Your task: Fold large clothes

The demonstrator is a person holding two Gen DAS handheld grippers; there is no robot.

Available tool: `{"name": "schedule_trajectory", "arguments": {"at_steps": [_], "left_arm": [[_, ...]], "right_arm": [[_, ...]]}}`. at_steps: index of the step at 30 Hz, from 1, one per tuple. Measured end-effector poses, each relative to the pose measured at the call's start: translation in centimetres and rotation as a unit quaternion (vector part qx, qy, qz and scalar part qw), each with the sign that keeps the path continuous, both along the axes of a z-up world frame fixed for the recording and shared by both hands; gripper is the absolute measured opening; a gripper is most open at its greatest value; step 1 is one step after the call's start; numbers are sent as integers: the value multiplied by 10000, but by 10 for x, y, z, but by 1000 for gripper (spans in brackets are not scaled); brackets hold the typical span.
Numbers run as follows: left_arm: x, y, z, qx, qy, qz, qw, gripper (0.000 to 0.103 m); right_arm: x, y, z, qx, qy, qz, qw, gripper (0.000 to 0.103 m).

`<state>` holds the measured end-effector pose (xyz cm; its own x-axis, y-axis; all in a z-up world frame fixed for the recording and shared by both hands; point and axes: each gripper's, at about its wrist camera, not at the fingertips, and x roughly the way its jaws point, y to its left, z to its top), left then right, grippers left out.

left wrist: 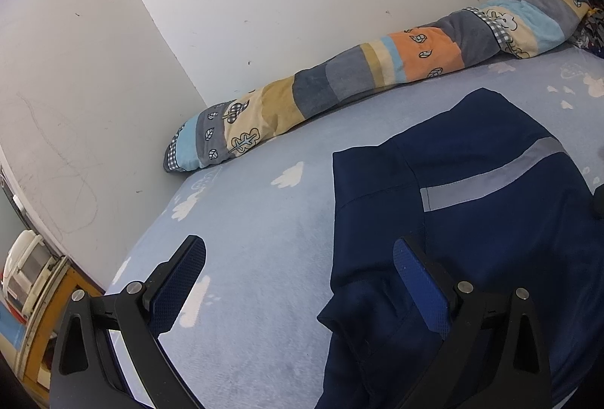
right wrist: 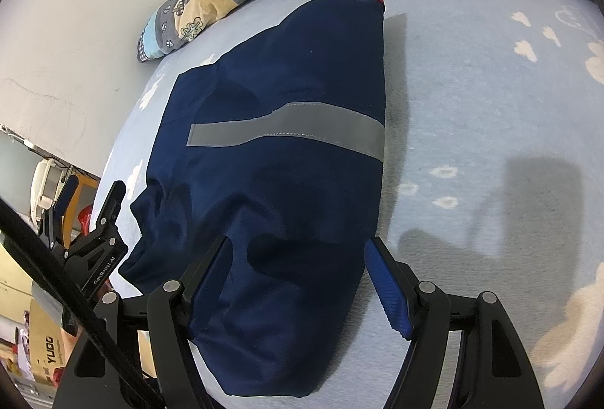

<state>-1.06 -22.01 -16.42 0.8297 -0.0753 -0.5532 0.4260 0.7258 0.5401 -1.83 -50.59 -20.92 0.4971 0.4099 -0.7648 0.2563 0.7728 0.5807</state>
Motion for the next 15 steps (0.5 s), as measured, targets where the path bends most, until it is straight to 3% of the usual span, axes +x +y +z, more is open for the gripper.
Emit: {"name": "schedule_trajectory", "arguments": {"at_steps": [15], "left_arm": [[0,0,-1,-1,6,-7,10000,100]], "right_arm": [[0,6,3,-105,-44,60,9999,77]]}}
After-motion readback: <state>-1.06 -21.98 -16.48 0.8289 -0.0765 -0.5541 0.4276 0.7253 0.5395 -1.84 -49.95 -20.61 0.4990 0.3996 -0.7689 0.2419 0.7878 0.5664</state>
